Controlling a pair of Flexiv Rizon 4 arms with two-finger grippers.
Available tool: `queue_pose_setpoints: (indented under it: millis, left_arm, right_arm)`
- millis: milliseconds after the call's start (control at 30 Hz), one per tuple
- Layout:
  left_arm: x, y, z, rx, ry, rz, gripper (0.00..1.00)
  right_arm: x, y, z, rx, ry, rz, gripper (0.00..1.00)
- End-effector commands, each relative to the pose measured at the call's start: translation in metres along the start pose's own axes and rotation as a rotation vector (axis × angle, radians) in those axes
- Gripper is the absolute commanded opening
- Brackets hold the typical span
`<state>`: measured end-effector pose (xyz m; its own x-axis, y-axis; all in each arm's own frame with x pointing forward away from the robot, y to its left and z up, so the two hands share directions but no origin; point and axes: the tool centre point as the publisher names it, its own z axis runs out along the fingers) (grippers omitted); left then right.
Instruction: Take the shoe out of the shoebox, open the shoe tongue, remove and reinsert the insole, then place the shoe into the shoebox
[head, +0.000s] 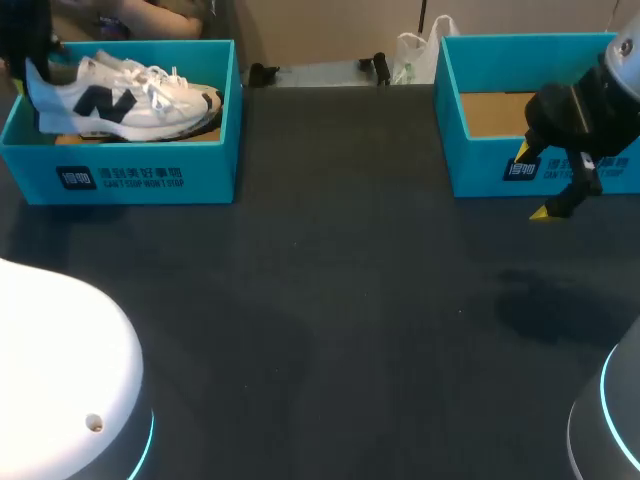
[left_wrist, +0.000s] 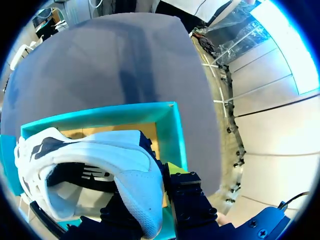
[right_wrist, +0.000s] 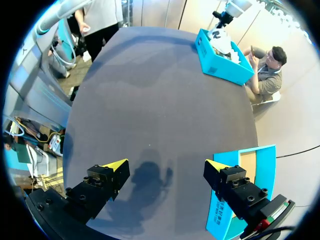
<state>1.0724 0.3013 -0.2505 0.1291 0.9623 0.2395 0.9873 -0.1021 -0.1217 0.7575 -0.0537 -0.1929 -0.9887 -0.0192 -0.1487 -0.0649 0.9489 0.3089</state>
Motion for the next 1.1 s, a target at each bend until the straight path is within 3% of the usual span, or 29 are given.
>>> queue_pose_setpoints:
  millis: [33,300,933,1100]
  left_arm:
    - [0.003,-0.002,-0.043,0.006,0.000,-0.004,0.00]
    - [-0.002,-0.021,-0.078,0.085,-0.027,0.067,0.00]
    - [-0.002,-0.021,-0.078,0.085,-0.027,0.067,0.00]
    - [-0.019,-0.053,-0.083,0.011,-0.038,0.002,0.00]
  right_arm:
    - [0.000,0.000,0.001,0.002,0.000,0.001,1.00]
    - [0.000,0.000,0.001,0.002,0.000,0.001,1.00]
    - [0.000,0.000,0.001,0.002,0.000,0.001,1.00]
    - [0.000,0.000,0.001,0.002,0.000,0.001,1.00]
